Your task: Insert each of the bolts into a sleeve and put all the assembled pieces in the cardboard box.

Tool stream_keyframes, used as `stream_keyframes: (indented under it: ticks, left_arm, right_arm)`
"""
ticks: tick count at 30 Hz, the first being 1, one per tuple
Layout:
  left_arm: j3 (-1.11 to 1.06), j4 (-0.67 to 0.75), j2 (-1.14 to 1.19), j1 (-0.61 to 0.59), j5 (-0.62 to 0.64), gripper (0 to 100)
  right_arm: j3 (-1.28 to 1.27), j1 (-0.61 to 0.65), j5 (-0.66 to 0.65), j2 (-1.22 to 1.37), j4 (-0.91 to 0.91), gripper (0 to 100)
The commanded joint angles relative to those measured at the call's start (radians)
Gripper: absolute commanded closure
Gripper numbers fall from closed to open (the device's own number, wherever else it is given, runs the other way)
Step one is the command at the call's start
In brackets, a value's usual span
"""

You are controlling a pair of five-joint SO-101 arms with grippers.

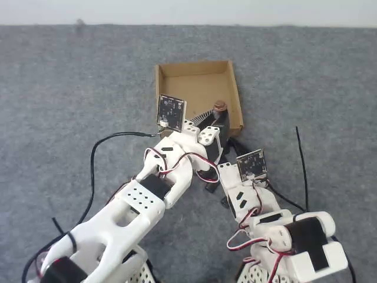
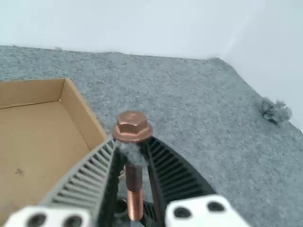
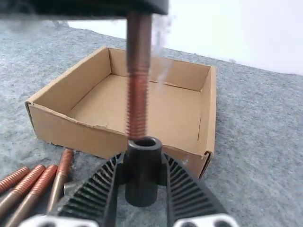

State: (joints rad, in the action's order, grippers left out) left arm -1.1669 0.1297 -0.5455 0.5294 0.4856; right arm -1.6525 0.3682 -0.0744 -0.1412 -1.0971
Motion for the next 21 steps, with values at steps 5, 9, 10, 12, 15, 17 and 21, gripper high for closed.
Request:
stream_keyframes:
  ticks: [5, 9, 10, 12, 15, 17, 21]
  left_arm:
    - [0.016, 0.04, -0.005, -0.006, -0.011, 99]
    - [0.021, 0.094, 0.043, -0.046, -0.011, 99]
    - [0.018, 0.132, 0.064, -0.057, -0.011, 99]
    - [0.016, 0.181, 0.103, -0.064, -0.011, 99]
    - [0.016, 0.189, 0.117, -0.061, -0.011, 99]
    - [0.015, 0.184, 0.1, -0.052, -0.011, 99]
    - [-0.005, 0.183, 0.078, -0.034, -0.011, 99]
  right_arm:
    - [-0.018, 0.004, -0.02, -0.01, 0.005, 99.3]
    - [-0.018, 0.007, -0.02, -0.01, 0.005, 99.3]
    - [-0.018, 0.007, -0.02, -0.01, 0.005, 99.3]
    - [-0.018, 0.005, -0.02, -0.008, 0.005, 99.3]
    - [-0.018, 0.005, -0.02, -0.008, 0.005, 99.3]
    - [-0.018, 0.007, -0.02, -0.008, 0.005, 99.3]
    - [-0.018, 0.01, -0.02, -0.008, 0.005, 99.3]
